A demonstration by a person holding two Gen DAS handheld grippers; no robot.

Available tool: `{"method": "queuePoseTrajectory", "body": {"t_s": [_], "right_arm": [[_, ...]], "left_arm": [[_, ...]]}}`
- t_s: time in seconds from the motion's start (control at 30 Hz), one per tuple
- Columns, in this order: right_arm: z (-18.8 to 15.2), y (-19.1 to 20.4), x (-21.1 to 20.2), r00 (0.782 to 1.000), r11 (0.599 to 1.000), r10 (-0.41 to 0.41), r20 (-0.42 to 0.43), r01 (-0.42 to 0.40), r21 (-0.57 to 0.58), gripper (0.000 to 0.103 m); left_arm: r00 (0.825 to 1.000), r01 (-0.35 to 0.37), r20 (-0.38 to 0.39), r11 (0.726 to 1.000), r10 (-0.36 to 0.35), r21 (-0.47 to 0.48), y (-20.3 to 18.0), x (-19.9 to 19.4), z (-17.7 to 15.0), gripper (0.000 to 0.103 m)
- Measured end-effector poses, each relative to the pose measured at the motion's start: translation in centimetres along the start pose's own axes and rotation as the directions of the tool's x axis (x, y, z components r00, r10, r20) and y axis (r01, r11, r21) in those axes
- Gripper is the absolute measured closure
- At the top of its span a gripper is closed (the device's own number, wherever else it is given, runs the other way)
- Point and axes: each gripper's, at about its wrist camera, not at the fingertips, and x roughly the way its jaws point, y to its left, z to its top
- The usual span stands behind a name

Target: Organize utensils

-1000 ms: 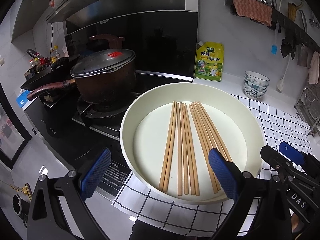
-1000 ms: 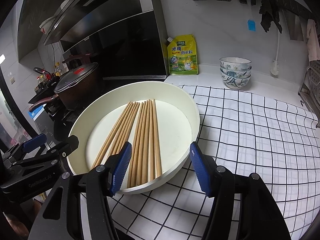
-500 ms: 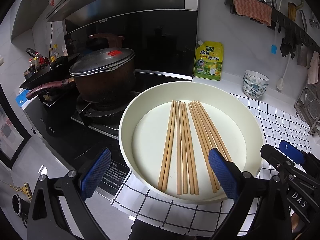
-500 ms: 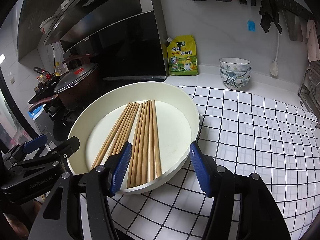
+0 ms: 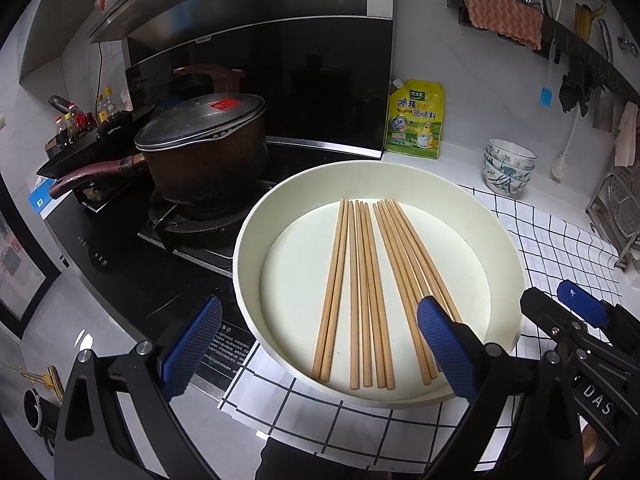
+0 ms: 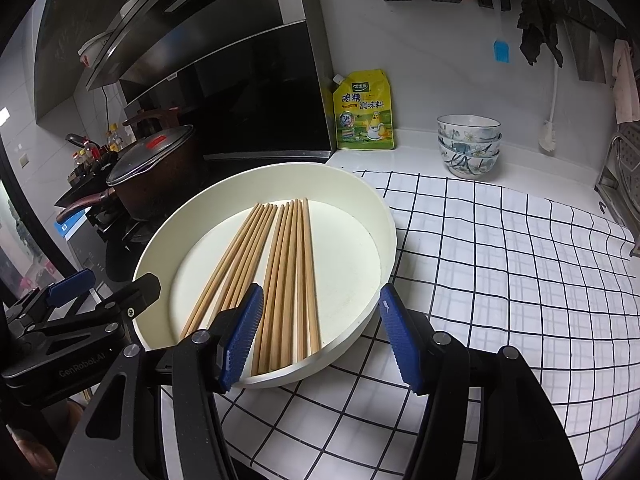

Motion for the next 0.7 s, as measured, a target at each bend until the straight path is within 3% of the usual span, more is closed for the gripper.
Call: {"method": "queuePoseTrajectory", "body": {"t_s": [0.7], "right_arm": [[-0.16, -0.16, -0.09, 1.000, 1.000, -0.001, 0.003, 0.001, 0.001, 0.045]], "left_arm": [[1.000, -0.004, 0.005, 1.000, 0.004, 0.002, 0.06, -0.11, -0.12, 0.006]]}}
